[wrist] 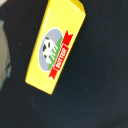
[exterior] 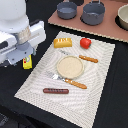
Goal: Interact with the objects in diverse but meaningful ways.
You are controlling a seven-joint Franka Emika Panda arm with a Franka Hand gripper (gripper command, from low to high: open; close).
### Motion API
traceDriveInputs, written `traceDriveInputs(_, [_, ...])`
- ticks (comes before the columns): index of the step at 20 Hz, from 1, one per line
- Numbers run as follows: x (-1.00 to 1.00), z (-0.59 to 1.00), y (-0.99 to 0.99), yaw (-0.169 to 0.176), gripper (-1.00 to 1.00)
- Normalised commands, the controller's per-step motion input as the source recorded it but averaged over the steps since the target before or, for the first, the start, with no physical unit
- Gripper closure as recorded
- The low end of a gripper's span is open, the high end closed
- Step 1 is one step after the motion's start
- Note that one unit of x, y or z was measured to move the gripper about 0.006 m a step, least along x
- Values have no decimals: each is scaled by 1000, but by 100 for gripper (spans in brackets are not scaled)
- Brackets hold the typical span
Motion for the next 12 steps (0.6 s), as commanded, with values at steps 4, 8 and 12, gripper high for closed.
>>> traceDriveInputs(4, [-369,-240,399,-77,-100])
traceDriveInputs(8, [-474,-321,324,-43,-100])
traceDriveInputs(12, [-499,-404,99,-30,-100])
